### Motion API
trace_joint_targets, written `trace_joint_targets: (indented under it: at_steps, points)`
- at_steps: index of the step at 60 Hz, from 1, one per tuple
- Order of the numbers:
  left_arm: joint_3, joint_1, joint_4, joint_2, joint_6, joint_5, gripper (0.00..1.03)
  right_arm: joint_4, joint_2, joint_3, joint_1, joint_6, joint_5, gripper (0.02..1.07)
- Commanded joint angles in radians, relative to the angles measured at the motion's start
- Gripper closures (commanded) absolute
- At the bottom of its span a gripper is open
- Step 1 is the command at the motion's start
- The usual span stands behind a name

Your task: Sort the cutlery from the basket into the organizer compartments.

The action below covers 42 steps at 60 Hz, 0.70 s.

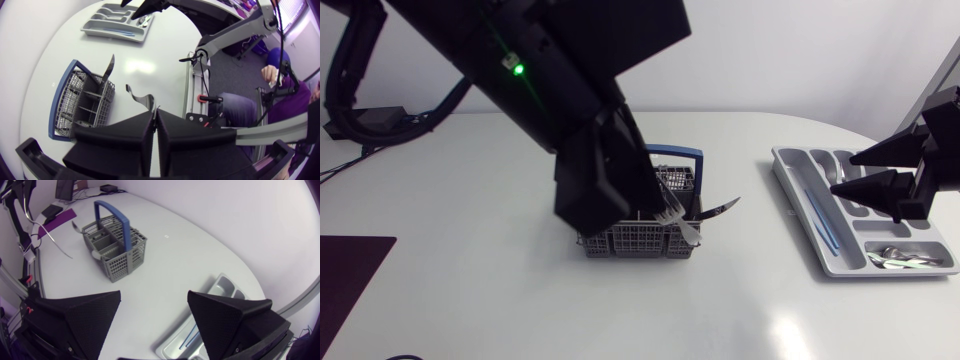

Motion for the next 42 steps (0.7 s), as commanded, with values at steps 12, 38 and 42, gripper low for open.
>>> trace_joint_targets:
  at_steps: [12, 38, 42]
  points:
    - [-0.107, 0.017, -0.018, -0.043, 0.32, 0.047, 1.0, -0.158, -0.027, 0.017, 0.134, -0.159, -0.04, 0.11]
    - [-0.373, 0.026, 0.219, -0.163, 0.638, 0.101, 1.0, -0.227, -0.007, -0.012, 0.438, -0.161, -0.047, 0.11]
    - [-0.394, 0.015, 0.223, -0.177, 0.679, 0.111, 1.0, -0.24, 0.005, -0.007, 0.479, -0.161, -0.052, 0.11]
